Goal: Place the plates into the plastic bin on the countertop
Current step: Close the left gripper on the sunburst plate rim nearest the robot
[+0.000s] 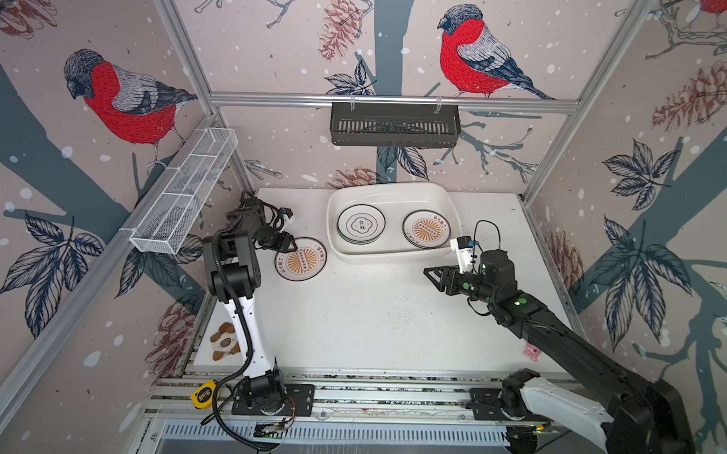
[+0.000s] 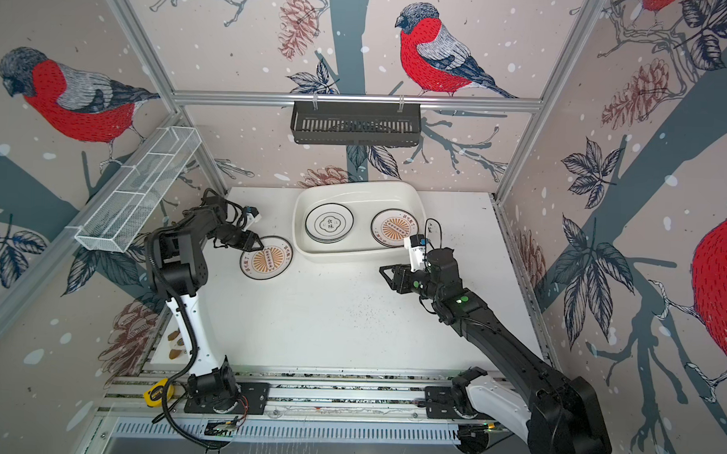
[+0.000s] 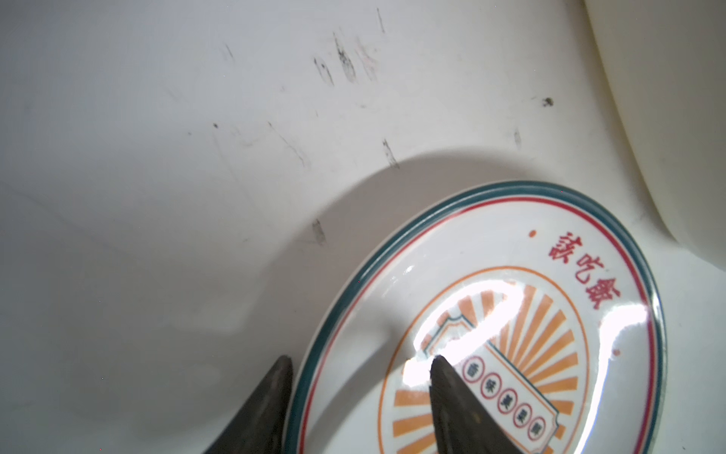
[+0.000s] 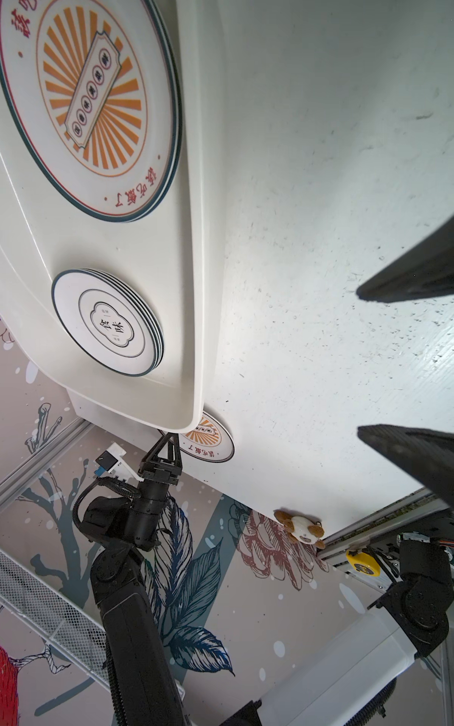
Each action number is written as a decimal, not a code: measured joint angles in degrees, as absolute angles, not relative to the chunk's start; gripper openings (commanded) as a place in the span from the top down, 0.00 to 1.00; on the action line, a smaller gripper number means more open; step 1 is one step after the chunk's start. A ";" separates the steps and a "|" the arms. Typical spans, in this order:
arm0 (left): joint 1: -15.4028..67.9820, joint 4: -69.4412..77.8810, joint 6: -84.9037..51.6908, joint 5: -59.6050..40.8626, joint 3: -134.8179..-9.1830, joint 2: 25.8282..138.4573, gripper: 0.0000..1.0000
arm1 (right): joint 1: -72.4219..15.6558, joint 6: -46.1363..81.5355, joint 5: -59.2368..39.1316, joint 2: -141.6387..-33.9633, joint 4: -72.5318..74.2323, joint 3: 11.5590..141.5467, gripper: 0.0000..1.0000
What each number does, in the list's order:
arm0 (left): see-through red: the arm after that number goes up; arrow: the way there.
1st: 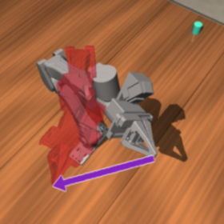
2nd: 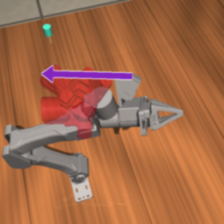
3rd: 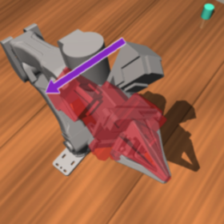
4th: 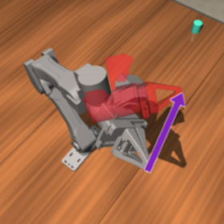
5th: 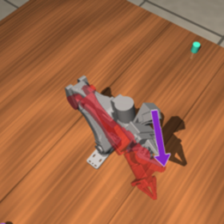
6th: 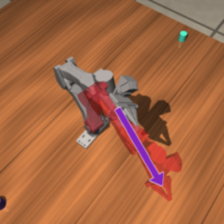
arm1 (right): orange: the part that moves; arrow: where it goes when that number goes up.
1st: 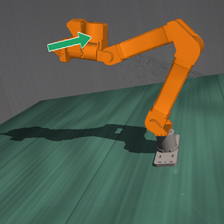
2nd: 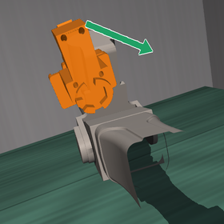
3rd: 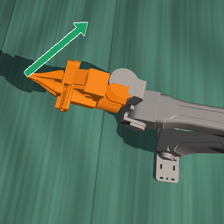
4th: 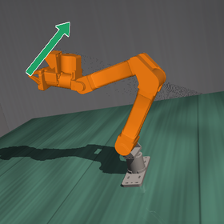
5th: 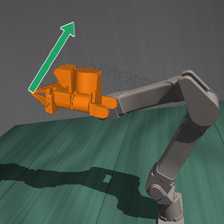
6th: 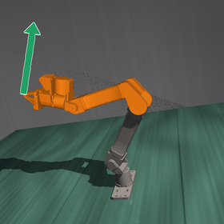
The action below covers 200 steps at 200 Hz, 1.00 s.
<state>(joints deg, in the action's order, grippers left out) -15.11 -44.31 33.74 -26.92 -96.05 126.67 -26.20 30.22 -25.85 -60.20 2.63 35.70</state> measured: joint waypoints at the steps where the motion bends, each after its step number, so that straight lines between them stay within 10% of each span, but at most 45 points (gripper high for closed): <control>1: -15.16 -44.31 33.85 -26.98 -95.92 126.61 0.45 | -26.20 30.22 -25.85 -60.23 2.63 35.70 0.48; 200: -20.36 -45.93 33.12 -45.43 -87.66 126.45 0.73 | -26.30 31.31 -26.74 -64.60 5.17 36.32 0.50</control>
